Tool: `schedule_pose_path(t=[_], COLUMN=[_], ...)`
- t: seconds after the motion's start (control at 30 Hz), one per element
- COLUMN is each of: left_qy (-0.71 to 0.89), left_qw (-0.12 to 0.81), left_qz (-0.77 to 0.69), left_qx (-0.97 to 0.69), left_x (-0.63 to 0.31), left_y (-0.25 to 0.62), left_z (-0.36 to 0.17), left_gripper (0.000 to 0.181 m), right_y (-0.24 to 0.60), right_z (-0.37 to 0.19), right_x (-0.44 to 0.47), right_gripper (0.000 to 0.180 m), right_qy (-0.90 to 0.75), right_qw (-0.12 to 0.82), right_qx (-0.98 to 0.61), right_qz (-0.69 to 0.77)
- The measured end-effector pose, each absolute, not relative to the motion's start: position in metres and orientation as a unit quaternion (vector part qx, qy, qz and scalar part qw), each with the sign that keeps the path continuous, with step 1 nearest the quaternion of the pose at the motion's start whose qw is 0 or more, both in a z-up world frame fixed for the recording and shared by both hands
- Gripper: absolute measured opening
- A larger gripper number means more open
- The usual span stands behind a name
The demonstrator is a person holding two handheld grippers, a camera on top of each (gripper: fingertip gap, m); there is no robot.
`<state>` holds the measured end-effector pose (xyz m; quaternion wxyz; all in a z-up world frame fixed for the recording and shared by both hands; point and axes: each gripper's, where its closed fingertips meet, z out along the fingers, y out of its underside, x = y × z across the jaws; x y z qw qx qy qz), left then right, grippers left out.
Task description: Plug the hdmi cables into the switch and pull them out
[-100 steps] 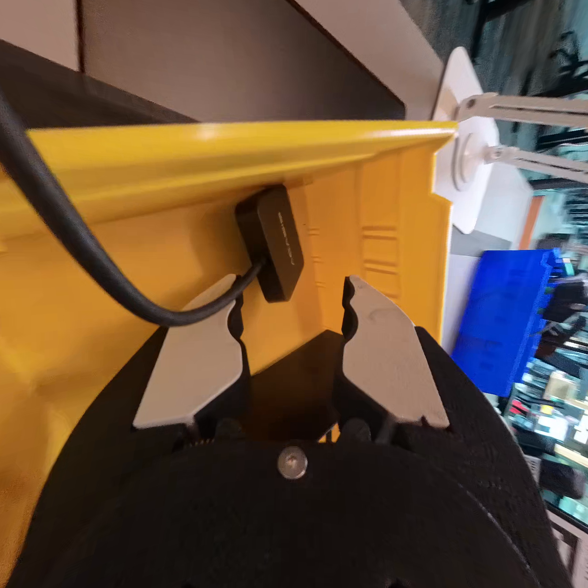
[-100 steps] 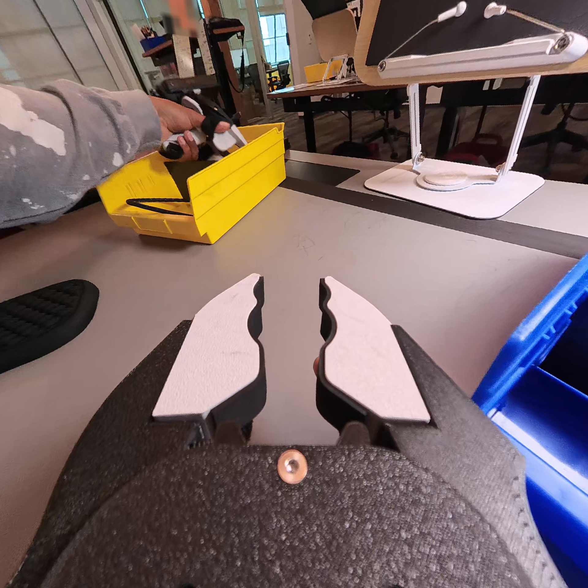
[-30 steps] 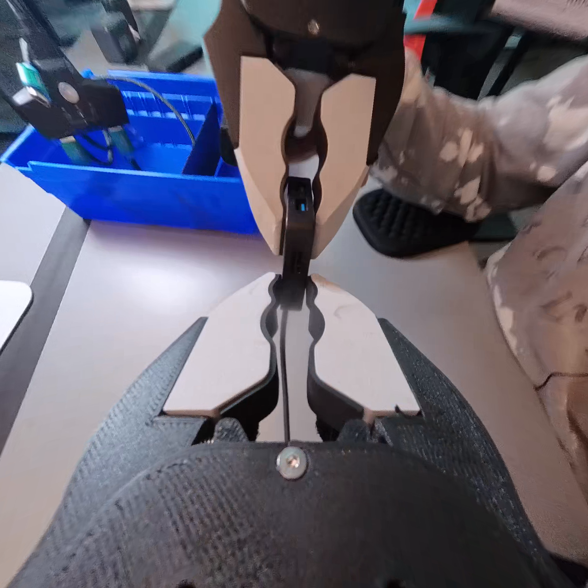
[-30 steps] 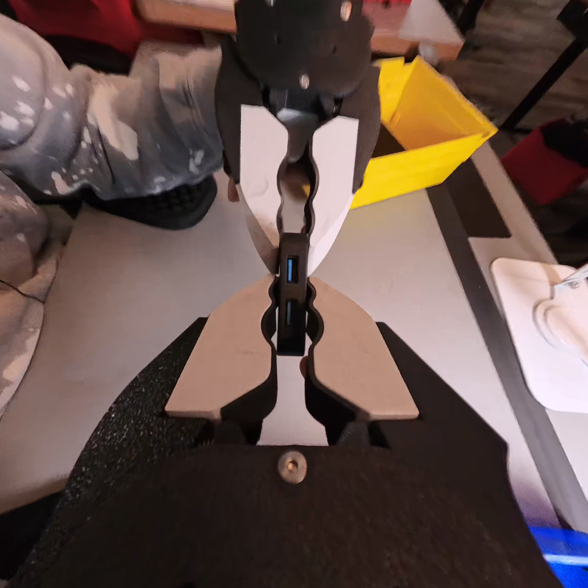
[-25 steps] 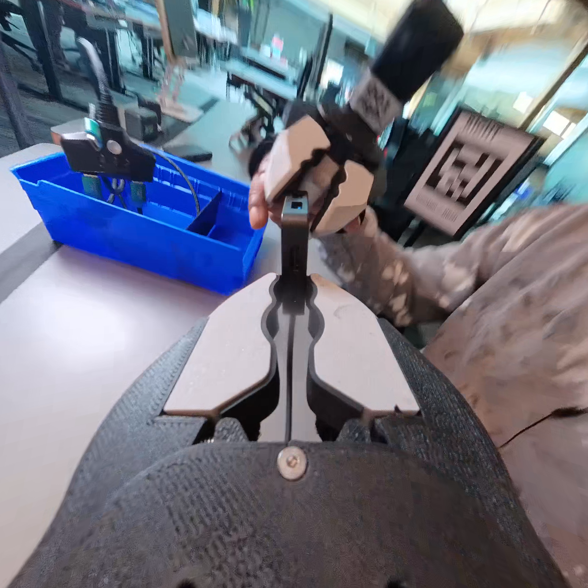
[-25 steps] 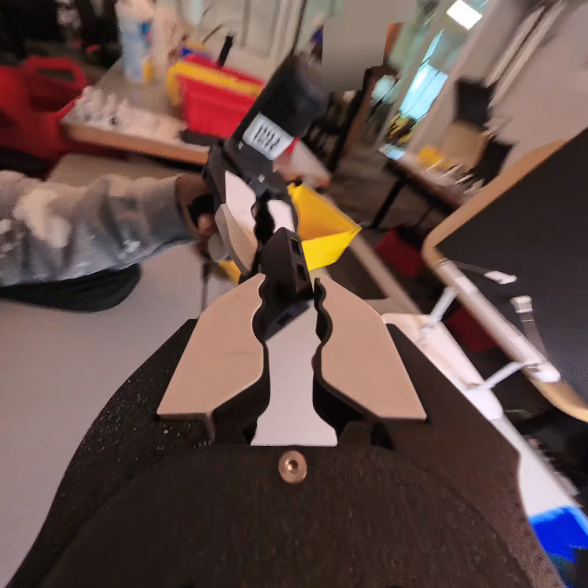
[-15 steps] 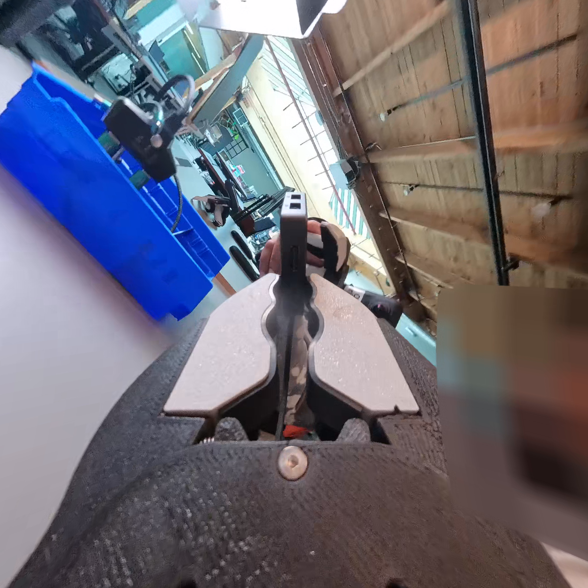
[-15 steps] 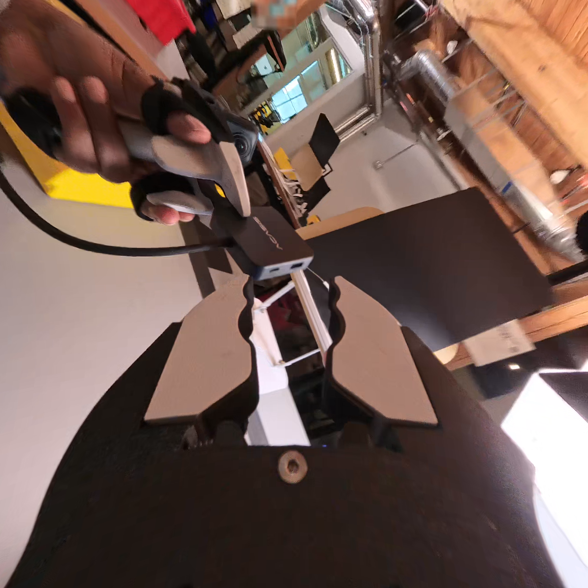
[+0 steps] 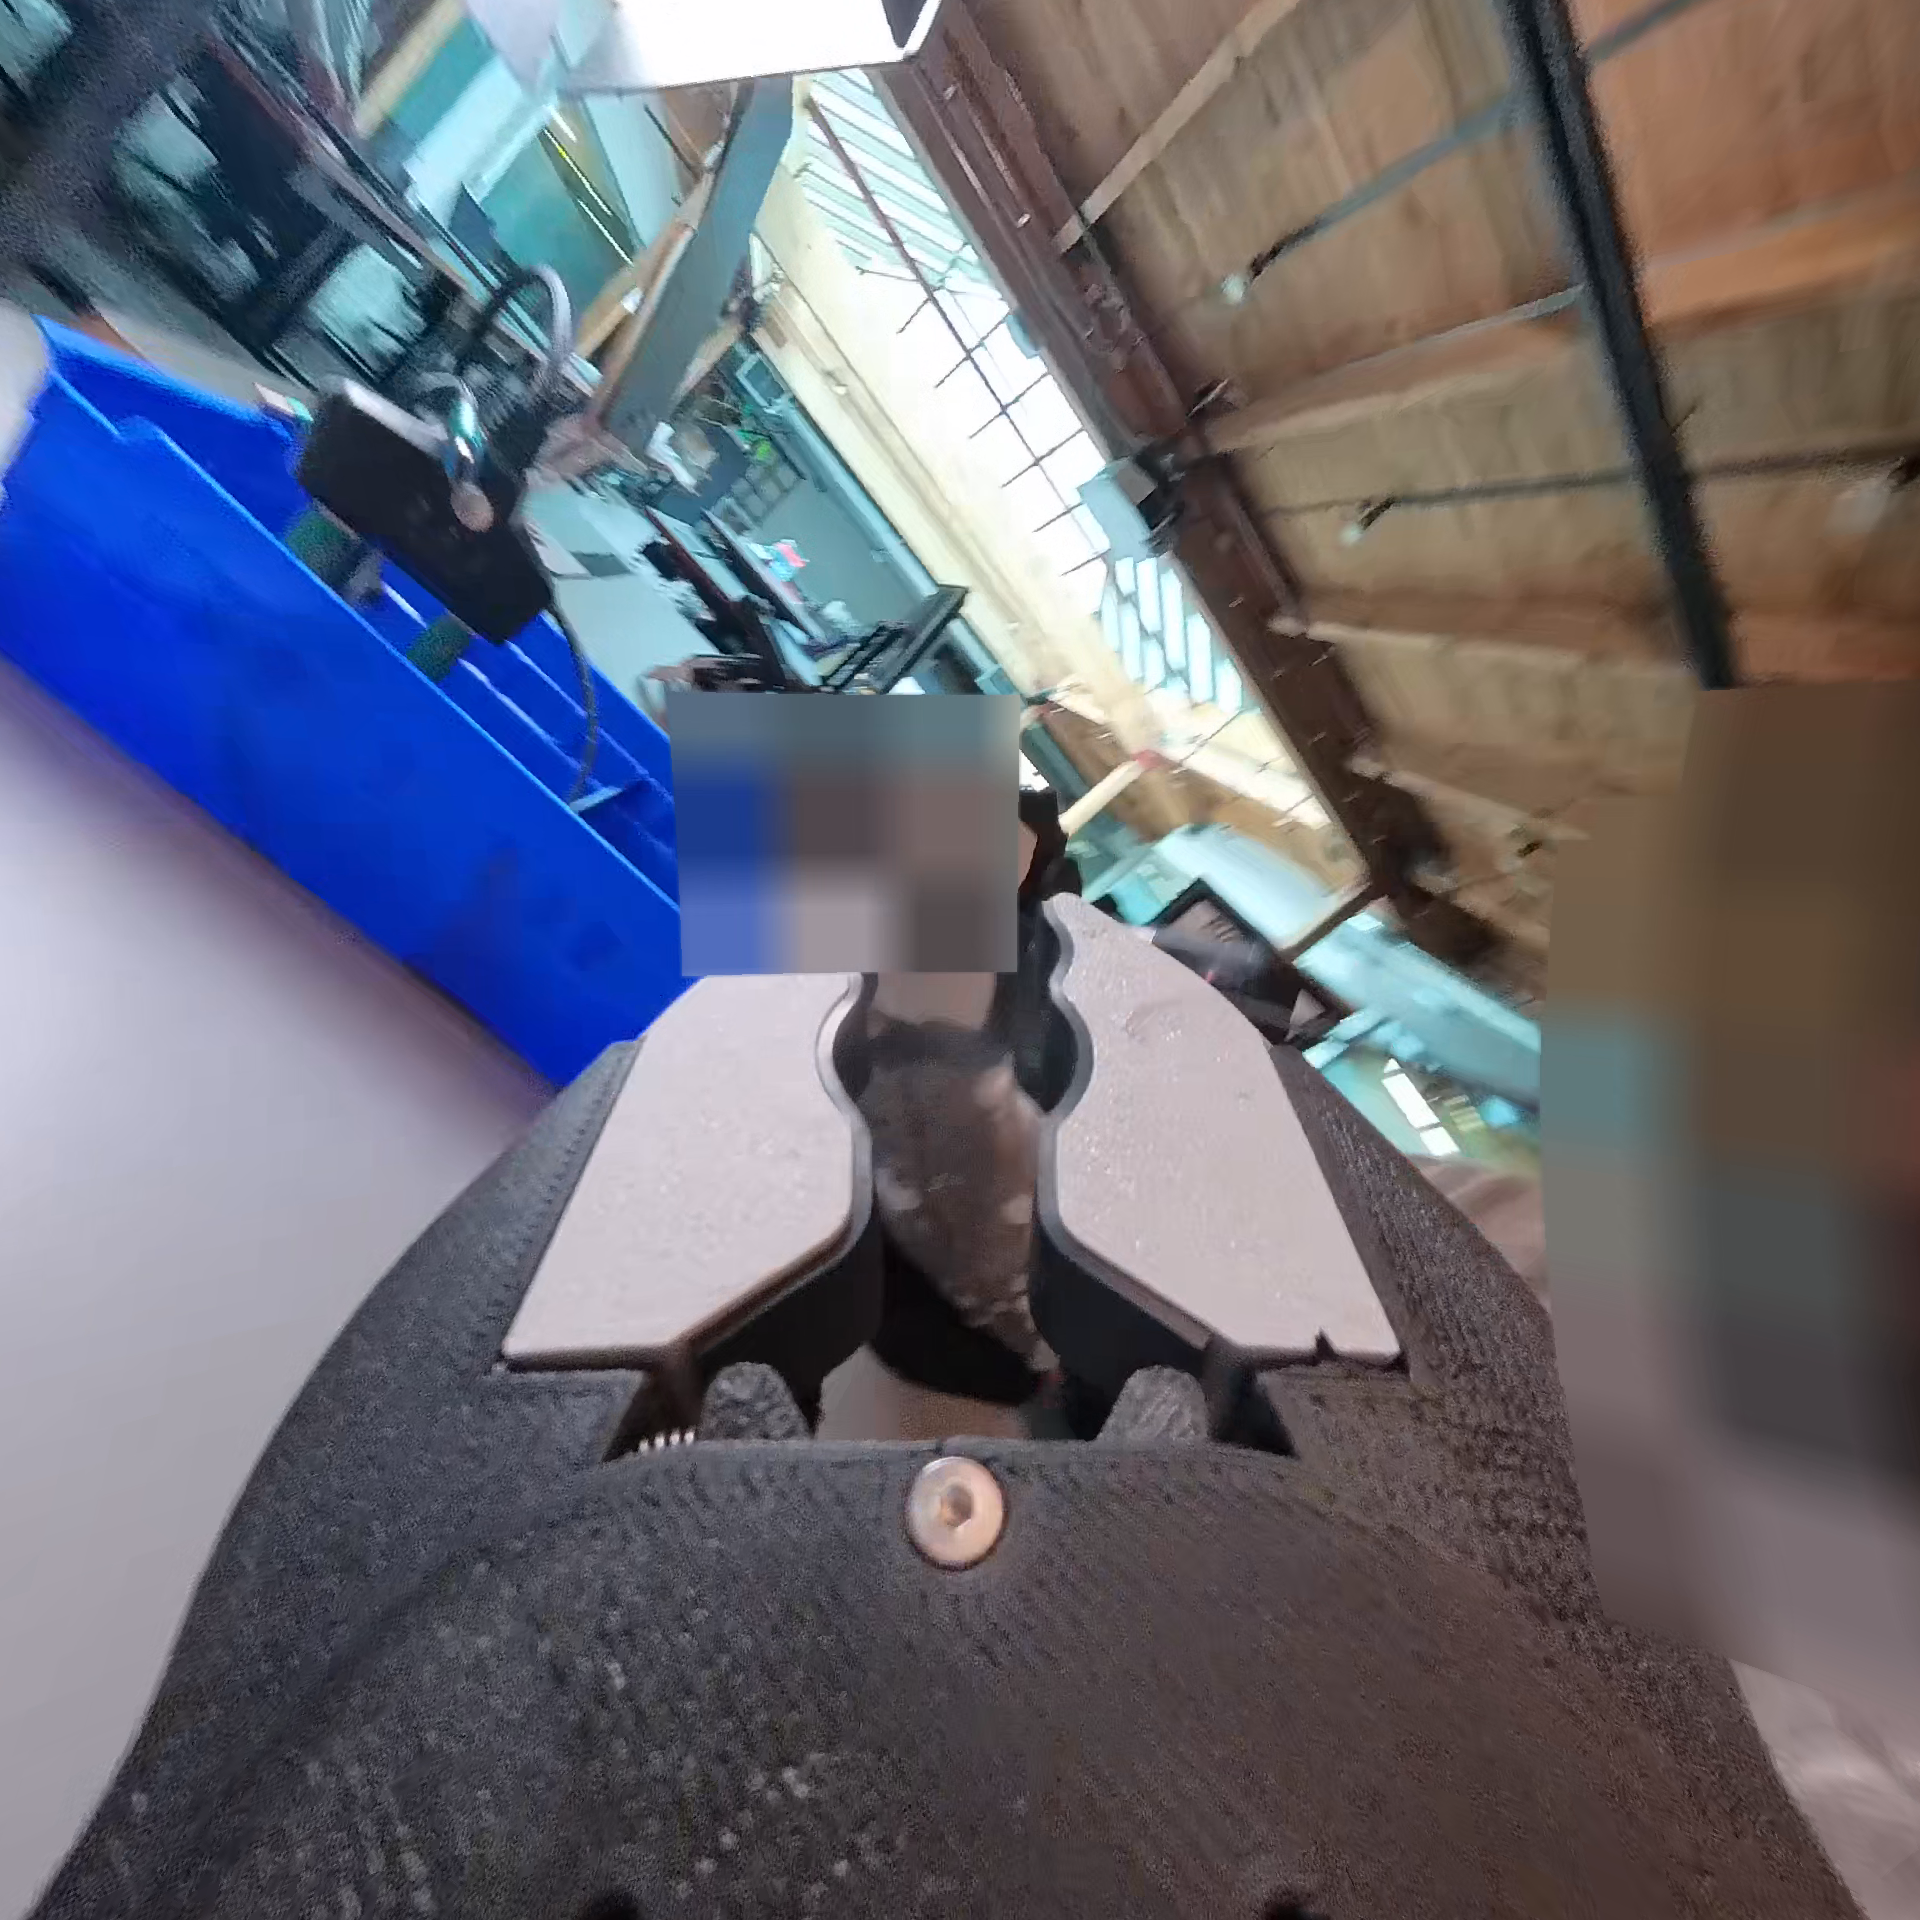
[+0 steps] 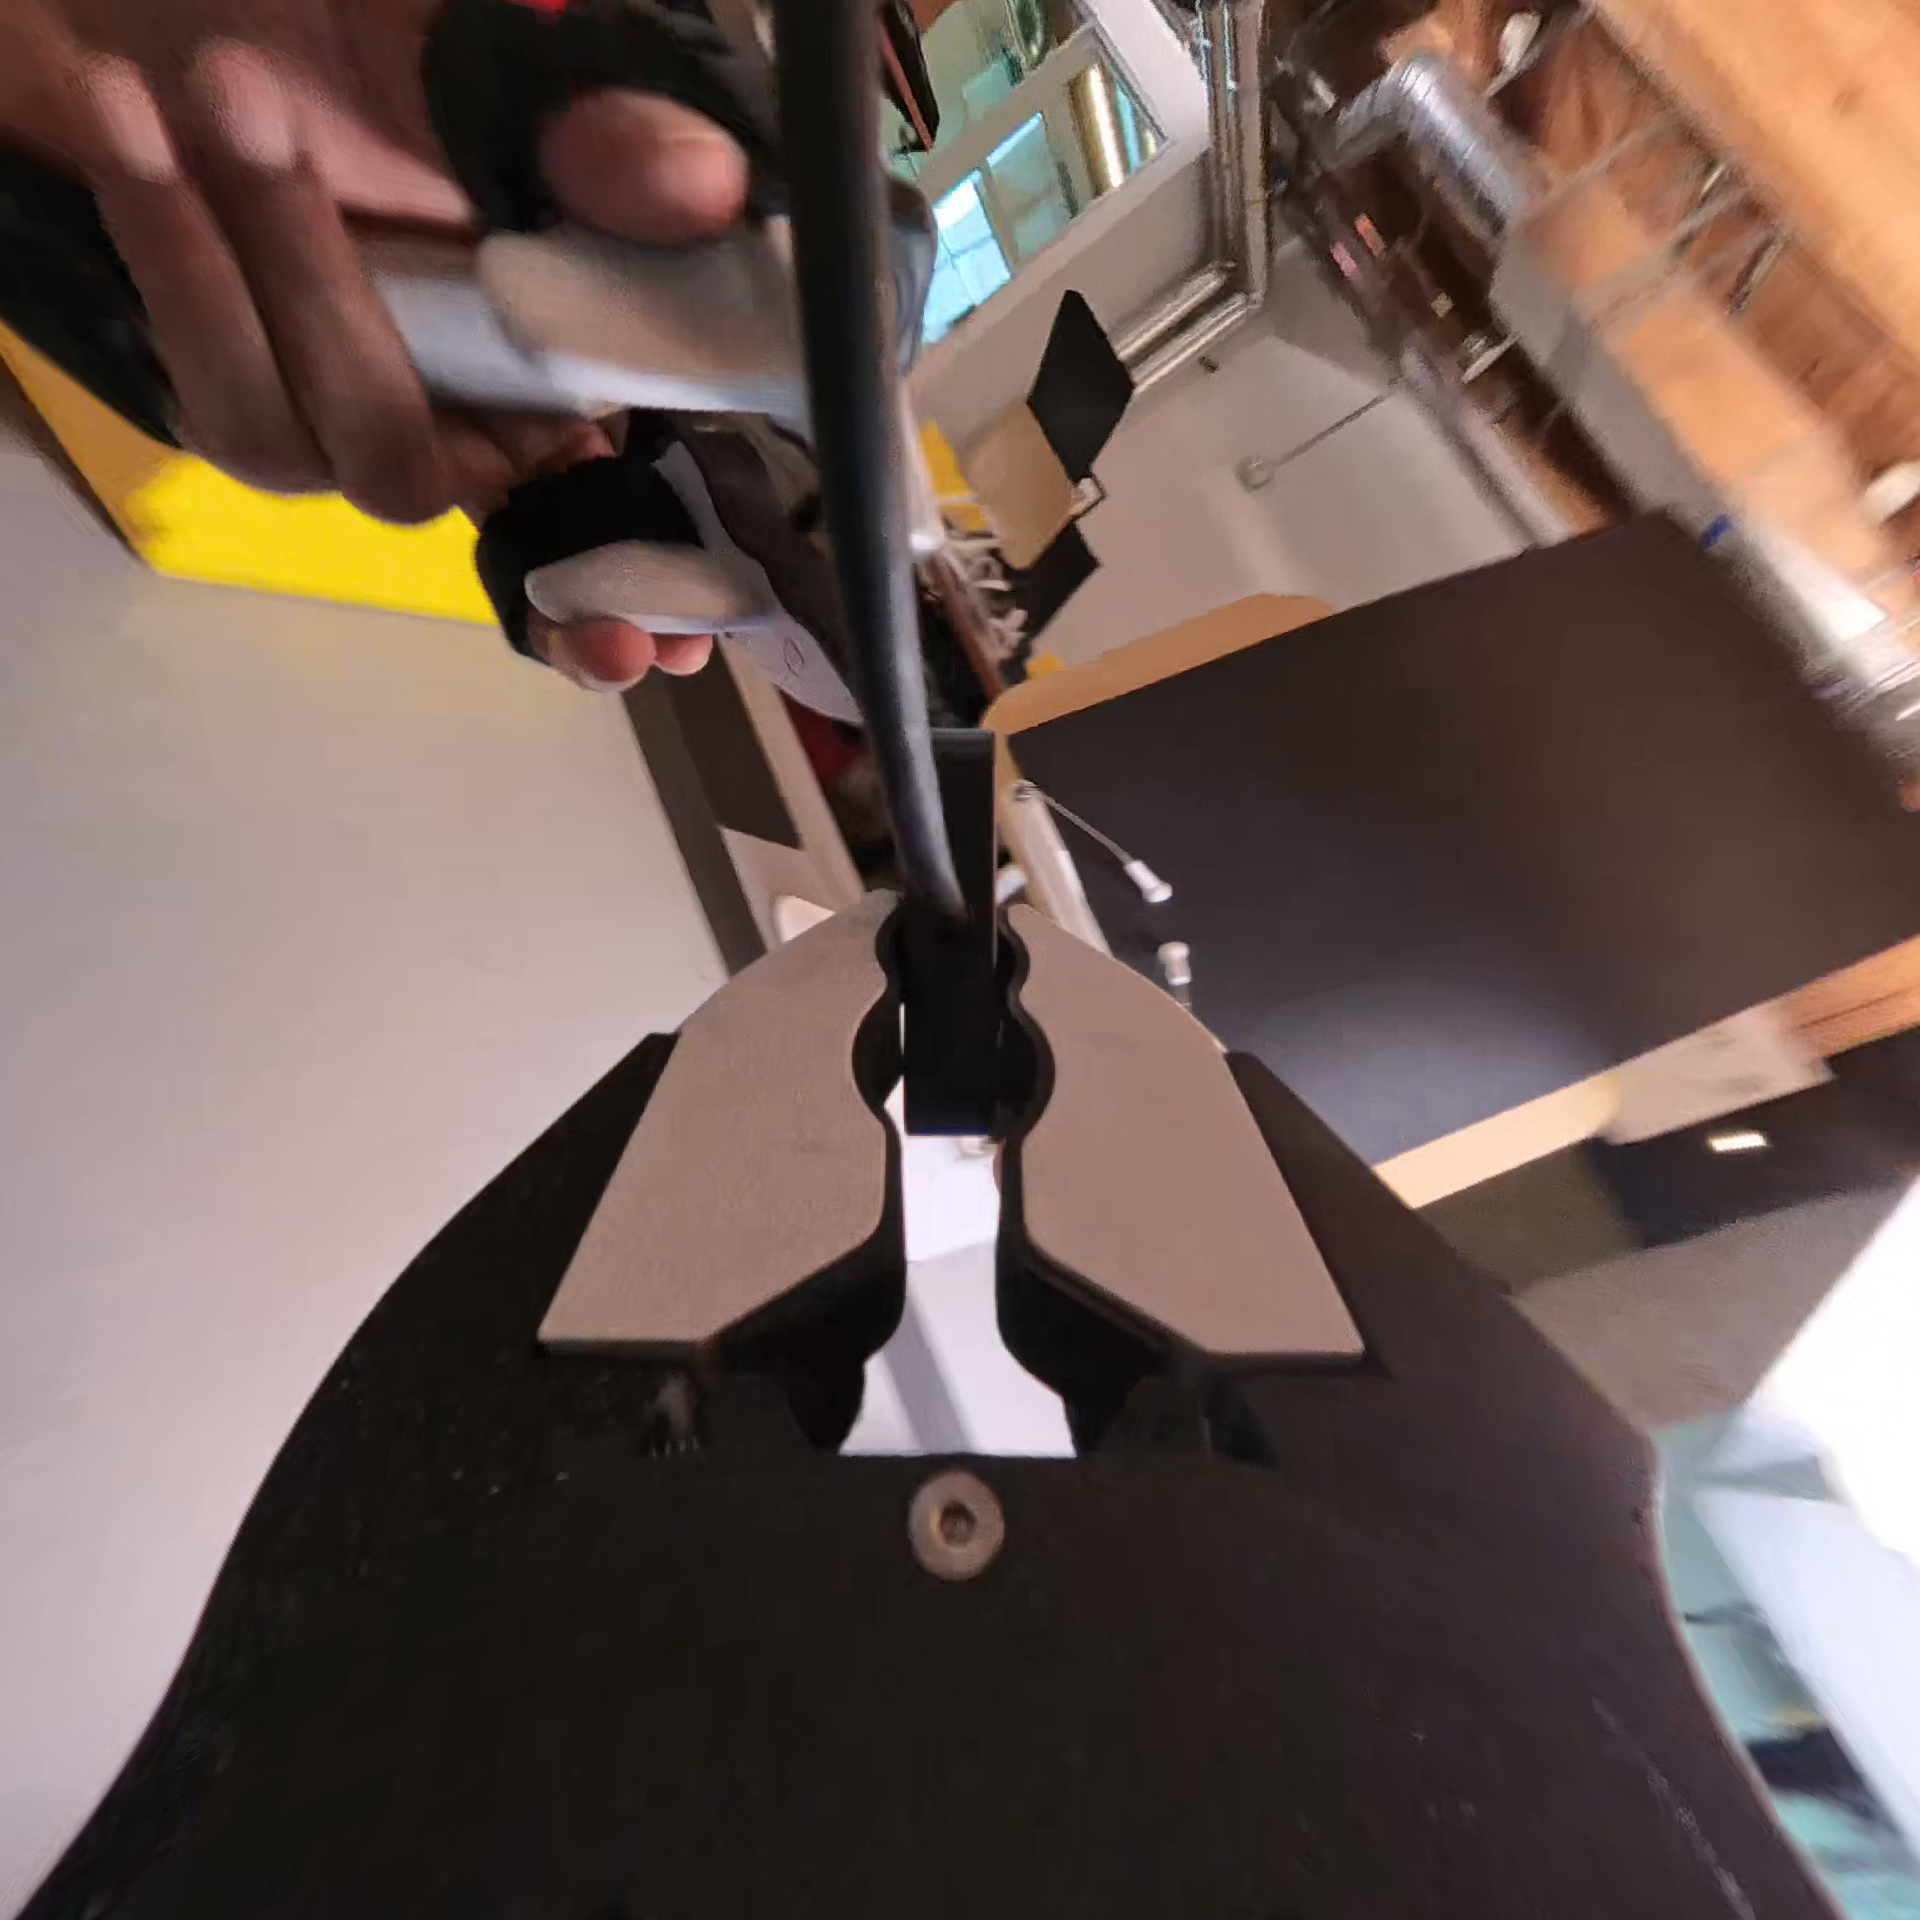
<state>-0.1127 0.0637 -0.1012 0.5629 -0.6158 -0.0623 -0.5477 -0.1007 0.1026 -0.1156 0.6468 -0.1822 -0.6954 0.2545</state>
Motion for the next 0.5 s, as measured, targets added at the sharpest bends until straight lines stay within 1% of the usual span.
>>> schedule_pose_path(t=[0.13,0.23,0.27,0.37,0.4,0.47,0.5], left_qy=[0.015,0.091,0.116,0.184,0.199,0.219,0.229], left_qw=[0.61,0.597,0.595,0.581,0.575,0.58,0.587], left_qz=[-0.392,-0.277,-0.263,-0.276,-0.264,-0.232,-0.231], left_qx=[-0.688,-0.747,-0.751,-0.743,-0.748,-0.75,-0.741], left_x=[-0.121,-0.108,-0.099,-0.065,-0.06,-0.057,-0.055], left_y=[0.054,0.055,0.055,0.051,0.051,0.052,0.05], left_z=[-0.103,-0.12,-0.121,-0.121,-0.124,-0.126,-0.122], left_gripper=[0.033,0.045,0.047,0.049,0.042,0.016,0.015], right_y=[0.096,0.083,0.078,0.063,0.057,0.048,0.046], right_z=[-0.111,-0.109,-0.111,-0.113,-0.112,-0.107,-0.103], right_x=[-0.086,-0.076,-0.073,-0.067,-0.064,-0.06,-0.058], right_gripper=[0.014,0.013,0.013,0.013,0.013,0.013,0.013], right_qy=[-0.709,-0.707,-0.71,-0.715,-0.715,-0.71,-0.704], right_qw=[0.487,0.361,0.326,0.264,0.244,0.223,0.222], right_qx=[-0.269,-0.308,-0.314,-0.308,-0.302,-0.286,-0.281], right_qz=[0.434,0.524,0.539,0.569,0.581,0.604,0.613])
